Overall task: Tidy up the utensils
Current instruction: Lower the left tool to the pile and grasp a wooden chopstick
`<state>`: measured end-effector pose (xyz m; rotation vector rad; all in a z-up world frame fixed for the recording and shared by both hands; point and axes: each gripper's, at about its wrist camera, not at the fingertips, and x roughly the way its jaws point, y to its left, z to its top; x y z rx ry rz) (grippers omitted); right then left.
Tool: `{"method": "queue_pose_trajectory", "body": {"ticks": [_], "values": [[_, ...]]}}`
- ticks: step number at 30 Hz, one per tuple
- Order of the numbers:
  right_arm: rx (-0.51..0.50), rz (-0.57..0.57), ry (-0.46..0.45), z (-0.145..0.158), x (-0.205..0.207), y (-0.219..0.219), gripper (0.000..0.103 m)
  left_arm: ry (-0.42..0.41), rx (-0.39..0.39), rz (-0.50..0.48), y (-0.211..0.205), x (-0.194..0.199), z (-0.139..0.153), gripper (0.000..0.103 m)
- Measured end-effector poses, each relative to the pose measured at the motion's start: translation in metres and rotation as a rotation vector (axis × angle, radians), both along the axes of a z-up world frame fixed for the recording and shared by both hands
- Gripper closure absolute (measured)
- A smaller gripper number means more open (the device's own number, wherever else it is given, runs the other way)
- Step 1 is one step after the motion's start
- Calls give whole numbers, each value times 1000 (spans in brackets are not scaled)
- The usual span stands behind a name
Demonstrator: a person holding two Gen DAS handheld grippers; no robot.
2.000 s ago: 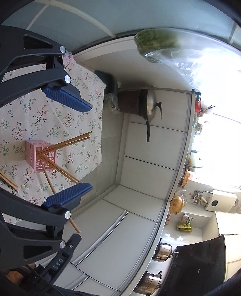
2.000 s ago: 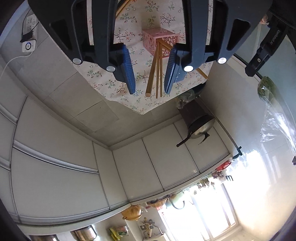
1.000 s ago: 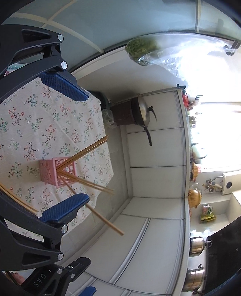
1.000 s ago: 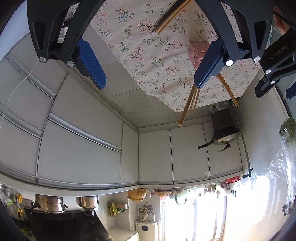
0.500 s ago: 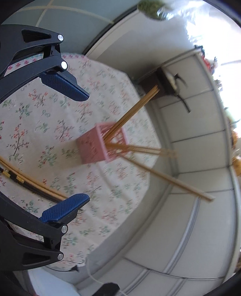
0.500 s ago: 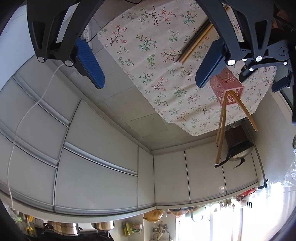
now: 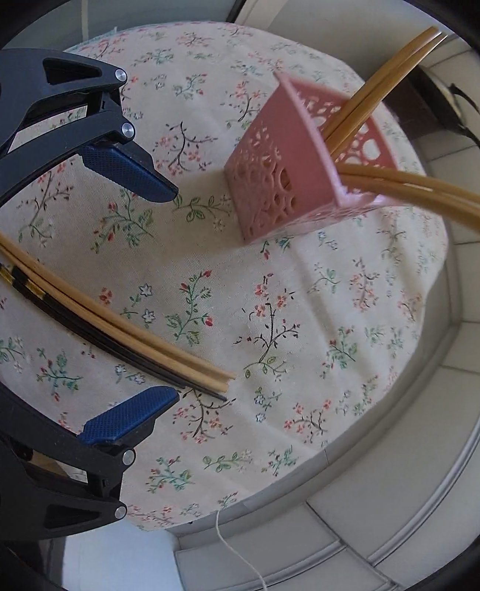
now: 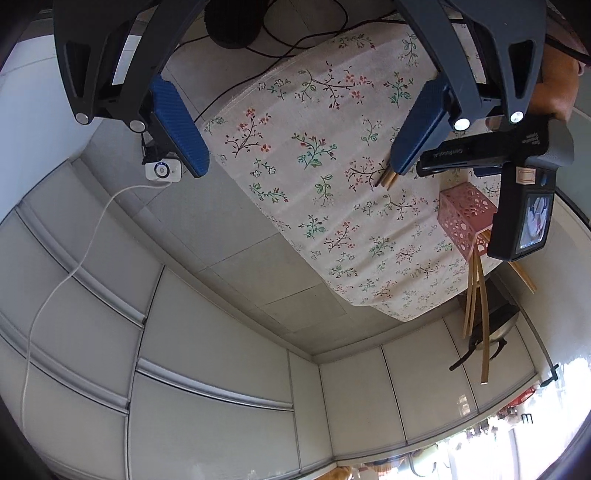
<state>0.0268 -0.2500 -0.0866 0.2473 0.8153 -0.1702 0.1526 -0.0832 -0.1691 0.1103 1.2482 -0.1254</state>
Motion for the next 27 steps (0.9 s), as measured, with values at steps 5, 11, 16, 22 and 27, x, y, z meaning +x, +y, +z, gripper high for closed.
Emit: {"method": "queue_pose_trajectory", "body": {"ticks": [5, 11, 16, 22, 27], "values": [[57, -18, 51, -11, 3, -13, 7, 7, 41, 7, -12, 11, -11, 11], [81, -20, 61, -14, 4, -17, 7, -2, 81, 23, -20, 21, -18, 22], [97, -14, 77, -17, 7, -17, 7, 11, 76, 26, -23, 27, -24, 31], [95, -17, 79, -18, 7, -16, 7, 23, 55, 21, -26, 34, -25, 32], [101, -16, 85, -18, 7, -16, 7, 39, 62, 3, -28, 30, -29, 37]]}}
